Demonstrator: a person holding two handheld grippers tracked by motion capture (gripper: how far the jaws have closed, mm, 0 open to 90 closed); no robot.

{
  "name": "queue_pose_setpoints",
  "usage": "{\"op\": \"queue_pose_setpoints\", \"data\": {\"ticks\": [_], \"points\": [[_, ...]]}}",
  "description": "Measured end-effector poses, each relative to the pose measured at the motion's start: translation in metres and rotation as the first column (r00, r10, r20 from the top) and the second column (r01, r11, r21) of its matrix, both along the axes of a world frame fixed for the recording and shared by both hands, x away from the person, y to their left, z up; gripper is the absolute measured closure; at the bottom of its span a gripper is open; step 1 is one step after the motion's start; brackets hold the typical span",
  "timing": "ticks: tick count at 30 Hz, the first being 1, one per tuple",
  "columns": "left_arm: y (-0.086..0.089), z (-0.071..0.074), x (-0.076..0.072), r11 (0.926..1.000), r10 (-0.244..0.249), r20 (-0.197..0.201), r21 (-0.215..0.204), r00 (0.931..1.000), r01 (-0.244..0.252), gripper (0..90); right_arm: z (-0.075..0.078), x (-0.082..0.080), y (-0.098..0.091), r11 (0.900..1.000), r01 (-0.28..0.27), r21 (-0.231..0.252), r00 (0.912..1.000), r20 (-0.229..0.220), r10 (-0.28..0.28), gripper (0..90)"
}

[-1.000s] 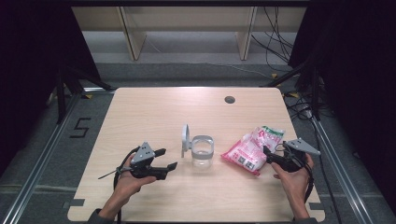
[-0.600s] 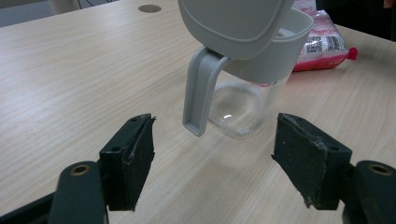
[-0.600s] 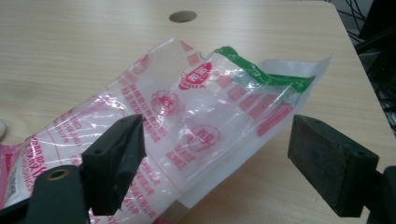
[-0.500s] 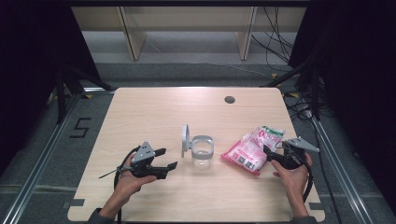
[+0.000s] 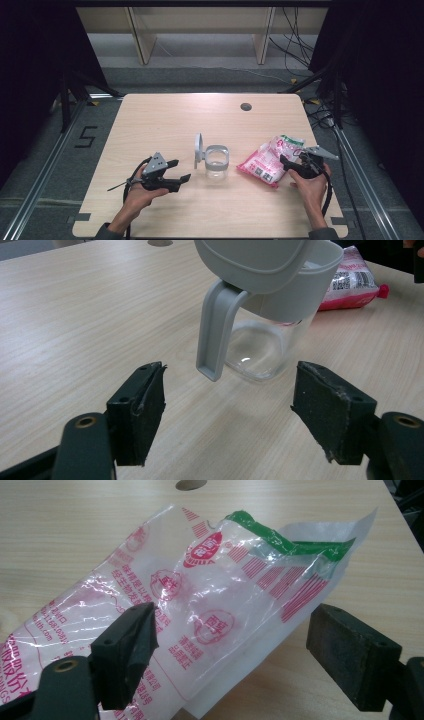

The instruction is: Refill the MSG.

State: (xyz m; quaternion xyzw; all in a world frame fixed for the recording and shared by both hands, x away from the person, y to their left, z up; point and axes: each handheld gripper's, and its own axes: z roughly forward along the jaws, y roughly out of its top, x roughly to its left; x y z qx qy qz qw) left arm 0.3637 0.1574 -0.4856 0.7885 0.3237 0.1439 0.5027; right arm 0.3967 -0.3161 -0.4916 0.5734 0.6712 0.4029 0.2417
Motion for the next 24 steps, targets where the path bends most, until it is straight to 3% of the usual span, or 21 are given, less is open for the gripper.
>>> {"op": "queue_pose_setpoints", "data": {"ticks": [2, 3, 4, 6, 7, 10, 11, 12, 15, 16, 17, 18, 21, 22, 23, 24], "points": [[0.000, -0.001, 0.000, 0.9999, -0.011, 0.007, 0.012, 0.9999, 0.011, 28.3, -0.002, 0.002, 0.000, 0.9999, -0.002, 0.014, 0.9999, 0.012, 0.002, 21.4], [-0.001, -0.002, 0.000, 0.9999, -0.010, -0.001, 0.005, 0.9999, 0.010, 28.3, -0.001, 0.001, 0.003, 0.9986, 0.032, 0.043, 0.9993, -0.020, -0.031, 21.8], [-0.002, -0.002, -0.001, 0.9997, -0.018, 0.002, 0.014, 0.9998, 0.018, 28.3, -0.002, 0.002, 0.004, 0.9974, 0.031, 0.066, 0.9992, -0.027, -0.029, 22.3], [-0.002, -0.002, -0.002, 0.9998, -0.017, 0.003, 0.014, 0.9998, 0.017, 28.3, -0.003, 0.004, 0.004, 0.9978, 0.027, 0.060, 0.9996, -0.010, -0.026, 22.7], [-0.002, -0.002, -0.002, 0.9999, -0.013, 0.001, 0.009, 0.9999, 0.013, 28.3, -0.003, 0.005, 0.001, 0.9997, 0.007, 0.025, 1.0000, -0.006, -0.007, 23.5], [-0.002, -0.001, -0.002, 0.9993, -0.026, 0.022, 0.027, 0.9994, 0.025, 28.3, -0.005, 0.007, 0.001, 0.9996, -0.005, 0.029, 0.9999, 0.012, 0.004, 23.9], [-0.002, -0.001, -0.003, 0.9998, -0.012, 0.007, 0.013, 0.9999, 0.012, 28.3, -0.003, 0.007, 0.001, 0.9998, 0.000, 0.021, 0.9999, -0.016, 0.000, 24.6], [-0.002, -0.001, -0.004, 0.9999, -0.012, 0.006, 0.012, 0.9999, 0.012, 28.3, -0.003, 0.008, 0.002, 0.9989, -0.009, 0.046, 1.0000, -0.003, 0.009, 25.0], [-0.002, -0.001, -0.004, 0.9997, -0.017, 0.012, 0.017, 0.9998, 0.017, 28.3, -0.003, 0.009, 0.004, 0.9998, -0.013, 0.016, 0.9998, -0.017, 0.014, 26.7], [-0.002, -0.001, -0.003, 0.9991, -0.030, 0.022, 0.030, 0.9993, 0.029, 28.3, -0.005, 0.010, 0.005, 0.9996, -0.014, 0.024, 0.9999, -0.004, 0.014, 26.8], [-0.003, -0.001, -0.004, 0.9998, -0.015, 0.005, 0.016, 0.9999, 0.015, 28.3, -0.003, 0.008, 0.009, 0.9977, 0.010, 0.067, 0.9994, -0.035, -0.007, 27.3], [-0.003, -0.002, -0.004, 0.9997, -0.016, 0.005, 0.016, 0.9999, 0.016, 28.3, -0.005, 0.011, 0.008, 0.9986, -0.035, 0.040, 0.9994, -0.007, 0.035, 29.2], [-0.003, -0.003, -0.004, 0.9996, -0.023, 0.007, 0.016, 0.9997, 0.023, 28.3, -0.006, 0.012, 0.009, 0.9993, -0.035, 0.015, 0.9994, -0.005, 0.035, 30.8], [-0.003, -0.003, -0.004, 0.9995, -0.026, 0.012, 0.019, 0.9996, 0.026, 28.3, -0.005, 0.012, 0.010, 0.9994, -0.033, 0.007, 0.9992, -0.024, 0.033, 31.4], [-0.003, -0.003, -0.004, 0.9992, -0.032, 0.017, 0.025, 0.9993, 0.032, 28.3, -0.006, 0.013, 0.010, 0.9987, -0.042, 0.028, 0.9989, -0.020, 0.043, 31.9], [-0.003, -0.003, -0.004, 0.9991, -0.034, 0.018, 0.027, 0.9992, 0.034, 28.3, -0.005, 0.013, 0.010, 0.9993, -0.037, 0.002, 0.9989, -0.029, 0.037, 32.9]]}}
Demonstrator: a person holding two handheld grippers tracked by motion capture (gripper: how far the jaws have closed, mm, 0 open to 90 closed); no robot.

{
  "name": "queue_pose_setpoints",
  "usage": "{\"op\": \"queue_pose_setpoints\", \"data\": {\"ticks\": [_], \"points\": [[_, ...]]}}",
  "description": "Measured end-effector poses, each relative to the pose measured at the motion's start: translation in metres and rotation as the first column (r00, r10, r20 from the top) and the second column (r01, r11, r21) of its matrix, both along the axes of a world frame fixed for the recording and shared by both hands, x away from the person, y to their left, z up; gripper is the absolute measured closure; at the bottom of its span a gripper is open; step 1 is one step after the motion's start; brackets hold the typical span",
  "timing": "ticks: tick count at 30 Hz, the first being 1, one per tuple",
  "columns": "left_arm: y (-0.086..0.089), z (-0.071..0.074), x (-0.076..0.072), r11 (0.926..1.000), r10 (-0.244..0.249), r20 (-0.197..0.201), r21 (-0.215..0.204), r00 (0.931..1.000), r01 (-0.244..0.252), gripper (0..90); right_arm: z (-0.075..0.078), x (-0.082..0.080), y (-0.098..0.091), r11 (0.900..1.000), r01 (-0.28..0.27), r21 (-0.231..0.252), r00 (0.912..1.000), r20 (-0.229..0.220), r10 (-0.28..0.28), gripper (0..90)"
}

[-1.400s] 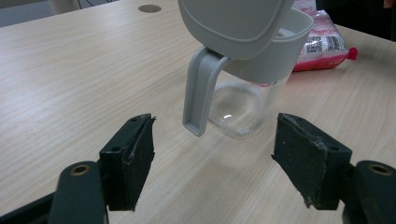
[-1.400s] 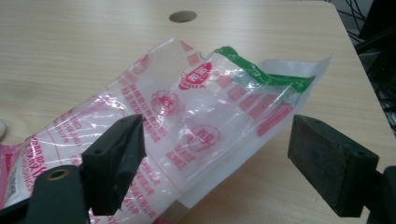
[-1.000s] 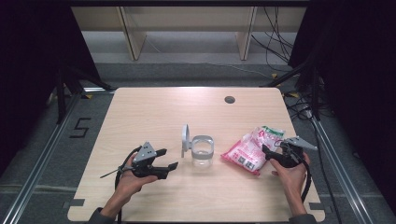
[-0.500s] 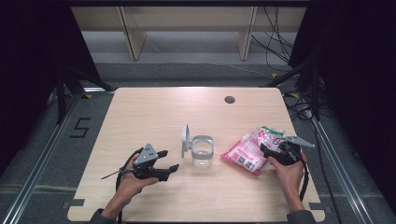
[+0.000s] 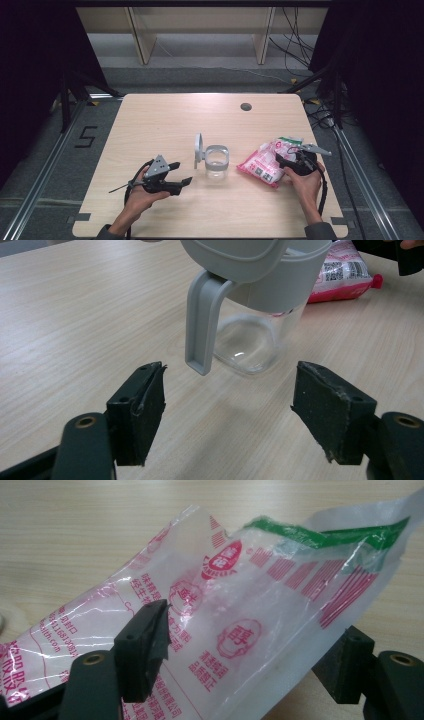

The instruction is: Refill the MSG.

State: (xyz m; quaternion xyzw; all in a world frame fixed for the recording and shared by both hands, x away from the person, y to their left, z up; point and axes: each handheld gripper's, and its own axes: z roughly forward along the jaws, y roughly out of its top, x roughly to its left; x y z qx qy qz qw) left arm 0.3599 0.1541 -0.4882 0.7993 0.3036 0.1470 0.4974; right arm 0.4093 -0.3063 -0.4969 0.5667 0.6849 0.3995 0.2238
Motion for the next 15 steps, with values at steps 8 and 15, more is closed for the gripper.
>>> {"op": "queue_pose_setpoints", "data": {"ticks": [8, 15], "points": [[0.0002, -0.0004, -0.0006, 1.0000, 0.001, -0.002, 0.002, 1.0000, -0.001, 28.3, -0.0027, 0.0026, 0.0002, 0.9993, 0.015, 0.033, 0.9998, -0.011, -0.015, 40.6], [-0.0010, -0.0006, -0.0023, 1.0000, 0.006, -0.012, -0.008, 0.9999, -0.006, 28.3, -0.0043, 0.0051, 0.0025, 0.9959, 0.055, 0.071, 0.9981, -0.032, -0.053, 42.4]]}}
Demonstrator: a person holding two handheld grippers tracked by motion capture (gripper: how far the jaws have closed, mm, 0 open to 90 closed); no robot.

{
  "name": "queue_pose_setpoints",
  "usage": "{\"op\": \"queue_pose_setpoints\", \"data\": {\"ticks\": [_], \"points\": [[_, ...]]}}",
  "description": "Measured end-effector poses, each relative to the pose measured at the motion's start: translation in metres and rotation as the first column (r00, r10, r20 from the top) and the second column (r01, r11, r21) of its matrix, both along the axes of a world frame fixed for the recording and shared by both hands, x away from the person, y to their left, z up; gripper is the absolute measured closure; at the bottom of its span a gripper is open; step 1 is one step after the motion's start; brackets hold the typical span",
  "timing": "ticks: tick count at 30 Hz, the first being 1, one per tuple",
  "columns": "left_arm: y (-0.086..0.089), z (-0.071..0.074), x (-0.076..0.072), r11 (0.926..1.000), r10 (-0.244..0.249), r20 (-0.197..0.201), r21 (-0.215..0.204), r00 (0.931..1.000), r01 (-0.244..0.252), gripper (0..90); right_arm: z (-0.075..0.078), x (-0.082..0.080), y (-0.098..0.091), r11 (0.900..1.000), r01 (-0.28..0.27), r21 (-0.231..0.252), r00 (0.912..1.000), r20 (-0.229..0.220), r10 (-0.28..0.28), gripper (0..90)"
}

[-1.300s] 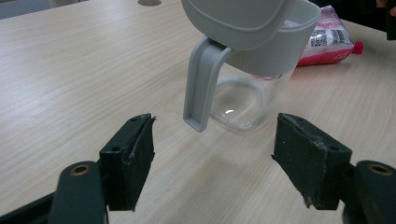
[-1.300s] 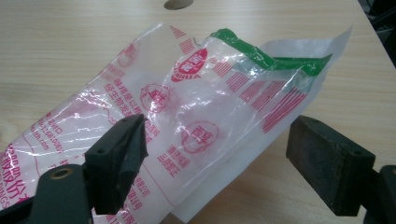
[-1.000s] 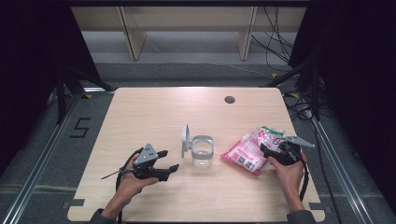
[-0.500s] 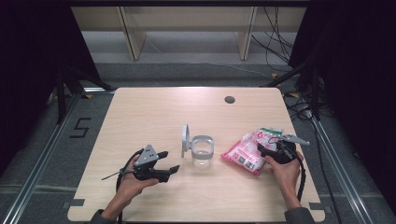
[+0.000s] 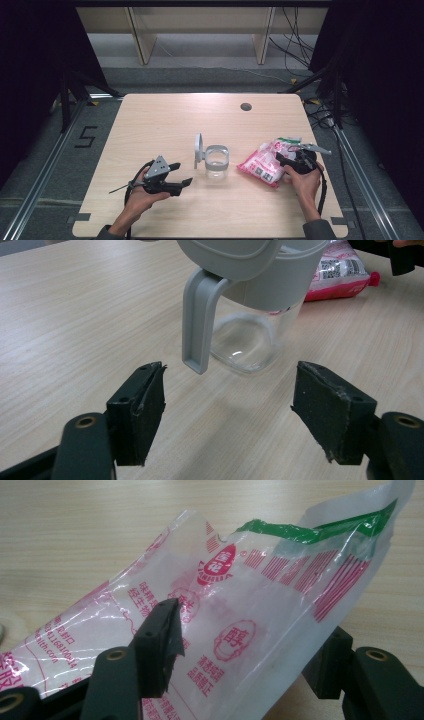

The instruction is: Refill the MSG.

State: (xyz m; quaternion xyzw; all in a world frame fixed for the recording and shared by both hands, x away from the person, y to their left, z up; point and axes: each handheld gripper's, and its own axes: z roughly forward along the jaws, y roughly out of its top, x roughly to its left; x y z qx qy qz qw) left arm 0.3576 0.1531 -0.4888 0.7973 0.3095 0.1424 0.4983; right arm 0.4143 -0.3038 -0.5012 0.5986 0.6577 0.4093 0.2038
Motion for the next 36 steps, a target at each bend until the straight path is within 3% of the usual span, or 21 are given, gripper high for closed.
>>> {"op": "queue_pose_setpoints", "data": {"ticks": [4, 5, 6, 7, 8, 10, 11, 13, 14, 16, 17, 20, 24, 26, 27, 29, 30, 32, 33, 34, 36], "points": [[0.000, 0.000, 0.000, 1.0000, 0.002, 0.001, 0.004, 1.0000, -0.002, 28.3, 0.001, 0.002, -0.003, 0.9991, -0.034, -0.027, 0.9994, 0.003, 0.034, 46.7], [0.000, 0.000, 0.000, 1.0000, 0.000, 0.004, 0.000, 1.0000, 0.000, 28.3, 0.002, 0.000, 0.001, 1.0000, -0.006, 0.004, 0.9996, -0.028, 0.006, 50.8], [0.000, 0.001, 0.000, 1.0000, 0.003, 0.006, -0.001, 1.0000, -0.003, 28.3, 0.000, 0.002, 0.002, 1.0000, -0.006, -0.004, 1.0000, -0.002, 0.006, 57.5], [0.001, 0.000, 0.000, 1.0000, -0.001, 0.006, 0.001, 1.0000, 0.001, 28.3, 0.001, 0.001, 0.002, 0.9999, -0.009, 0.007, 0.9999, -0.012, 0.010, 61.9], [0.000, 0.000, 0.000, 1.0000, 0.001, 0.001, 0.002, 1.0000, -0.001, 28.3, 0.000, 0.003, -0.002, 0.9984, -0.049, -0.026, 0.9987, 0.013, 0.050, 65.5], [0.000, 0.000, 0.000, 1.0000, -0.001, 0.005, -0.005, 1.0000, 0.001, 28.2, 0.001, 0.003, -0.002, 0.9979, -0.063, -0.015, 0.9980, 0.004, 0.063, 68.8], [0.000, 0.001, -0.001, 1.0000, 0.000, 0.005, 0.001, 1.0000, 0.000, 28.3, -0.001, 0.003, 0.001, 0.9994, -0.029, -0.020, 0.9996, 0.001, 0.029, 75.0], [0.000, 0.001, -0.001, 1.0000, -0.004, 0.008, -0.003, 1.0000, 0.004, 28.3, -0.002, 0.006, -0.003, 0.9974, -0.057, -0.044, 0.9982, 0.016, 0.057, 76.7], [0.000, 0.001, -0.001, 1.0000, 0.005, 0.000, -0.004, 1.0000, -0.005, 28.3, 0.000, 0.005, -0.004, 0.9976, -0.068, -0.014, 0.9977, -0.004, 0.068, 78.5], [0.001, 0.001, -0.001, 1.0000, -0.005, 0.009, -0.002, 1.0000, 0.005, 28.2, -0.001, 0.006, -0.004, 0.9972, -0.074, 0.004, 0.9972, 0.010, 0.074, 82.5], [0.002, 0.002, 0.000, 0.9999, -0.013, 0.023, 0.007, 0.9997, 0.012, 28.3, 0.000, 0.005, -0.002, 0.9971, -0.074, -0.018, 0.9972, 0.001, 0.074, 88.1], [0.001, 0.000, -0.001, 1.0000, 0.004, 0.001, -0.006, 1.0000, -0.004, 28.3, 0.000, 0.005, 0.001, 0.9961, -0.087, -0.015, 0.9959, 0.022, 0.088, 90.0], [0.002, 0.001, 0.000, 0.9999, -0.015, 0.020, 0.007, 0.9997, 0.015, 28.3, 0.003, 0.004, 0.000, 0.9933, -0.109, -0.037, 0.9939, 0.011, 0.110, 90.0], [0.002, 0.001, -0.001, 0.9999, -0.011, 0.013, 0.006, 0.9999, 0.010, 28.3, 0.003, 0.004, 0.001, 0.9934, -0.113, -0.020, 0.9926, 0.044, 0.114, 90.0], [0.001, 0.001, -0.002, 1.0000, 0.000, 0.005, -0.003, 1.0000, 0.000, 28.3, 0.006, 0.001, 0.004, 0.9957, -0.092, -0.009, 0.9956, 0.015, 0.092, 90.0], [0.001, 0.001, -0.002, 1.0000, 0.001, 0.008, -0.003, 1.0000, -0.001, 28.3, 0.007, 0.001, 0.005, 0.9938, -0.111, 0.000, 0.9933, 0.030, 0.111, 90.0], [0.001, 0.001, -0.001, 1.0000, -0.005, 0.011, -0.002, 0.9999, 0.005, 28.3, 0.008, 0.002, 0.003, 0.9912, -0.128, -0.034, 0.9901, 0.054, 0.130, 90.0], [0.001, 0.001, -0.003, 1.0000, 0.003, 0.003, -0.001, 1.0000, -0.003, 28.3, 0.009, 0.002, 0.004, 0.9886, -0.149, -0.022, 0.9849, 0.086, 0.150, 90.0], [0.001, 0.001, -0.003, 1.0000, -0.003, 0.005, -0.007, 1.0000, 0.003, 28.4, 0.012, -0.002, 0.007, 0.9912, -0.130, 0.021, 0.9896, 0.064, 0.129, 90.0], [0.001, 0.002, -0.003, 1.0000, -0.007, 0.011, -0.003, 0.9999, 0.007, 28.4, 0.013, -0.001, 0.003, 0.9865, -0.161, -0.033, 0.9830, 0.085, 0.163, 90.0], [0.001, 0.002, -0.004, 0.9999, 0.001, 0.007, -0.011, 1.0000, -0.001, 28.5, 0.016, -0.004, 0.006, 0.9876, -0.157, 0.003, 0.9818, 0.109, 0.156, 90.0]]}}
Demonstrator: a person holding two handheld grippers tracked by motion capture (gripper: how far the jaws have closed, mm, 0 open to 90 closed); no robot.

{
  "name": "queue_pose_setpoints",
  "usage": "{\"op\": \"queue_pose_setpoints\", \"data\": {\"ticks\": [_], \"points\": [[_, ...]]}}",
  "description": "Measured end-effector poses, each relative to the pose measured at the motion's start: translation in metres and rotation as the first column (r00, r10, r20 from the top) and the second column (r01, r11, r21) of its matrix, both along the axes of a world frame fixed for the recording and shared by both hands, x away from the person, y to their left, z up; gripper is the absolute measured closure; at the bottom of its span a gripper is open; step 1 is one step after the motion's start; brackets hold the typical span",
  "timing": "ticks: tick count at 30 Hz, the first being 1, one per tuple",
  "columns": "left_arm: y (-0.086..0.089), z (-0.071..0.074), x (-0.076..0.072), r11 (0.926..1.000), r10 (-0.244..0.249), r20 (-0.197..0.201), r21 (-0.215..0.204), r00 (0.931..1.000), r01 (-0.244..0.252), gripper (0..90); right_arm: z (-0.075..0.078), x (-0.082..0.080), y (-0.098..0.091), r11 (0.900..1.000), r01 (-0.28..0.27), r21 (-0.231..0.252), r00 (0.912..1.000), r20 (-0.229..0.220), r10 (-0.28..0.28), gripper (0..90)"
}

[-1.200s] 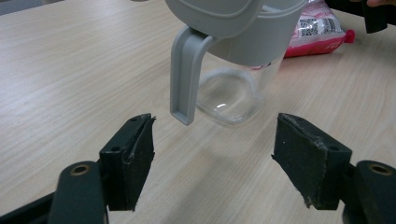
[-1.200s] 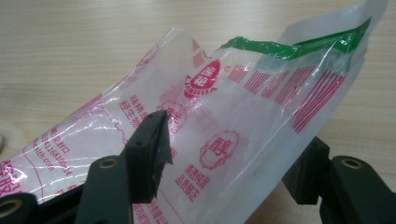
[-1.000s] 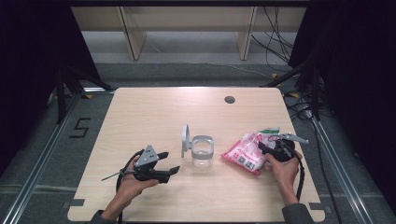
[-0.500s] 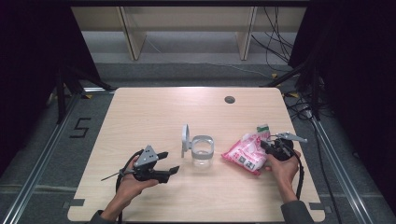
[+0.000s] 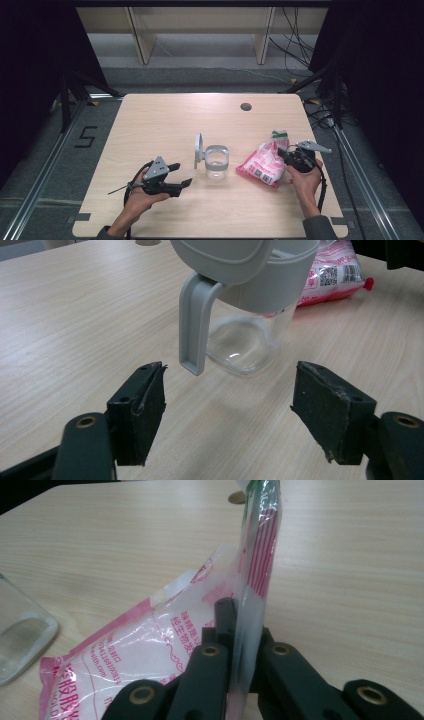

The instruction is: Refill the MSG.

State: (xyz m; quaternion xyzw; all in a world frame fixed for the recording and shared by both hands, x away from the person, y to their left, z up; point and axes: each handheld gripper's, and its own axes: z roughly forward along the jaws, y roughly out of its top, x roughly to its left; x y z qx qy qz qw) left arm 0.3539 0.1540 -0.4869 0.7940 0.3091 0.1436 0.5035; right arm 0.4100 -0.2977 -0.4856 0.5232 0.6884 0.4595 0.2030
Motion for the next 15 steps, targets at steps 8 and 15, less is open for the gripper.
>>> {"op": "queue_pose_setpoints", "data": {"ticks": [8, 15], "points": [[-0.002, 0.001, -0.004, 0.9999, -0.014, 0.003, 0.005, 0.9999, 0.014, 28.5, 0.020, -0.014, 0.008, 0.9976, -0.067, 0.017, 0.9943, 0.084, 0.065, 90.0], [-0.008, 0.002, -0.008, 0.9995, -0.030, 0.007, 0.004, 0.9995, 0.030, 28.6, 0.033, -0.023, 0.016, 0.9917, -0.127, 0.016, 0.9795, 0.159, 0.123, 90.0]]}}
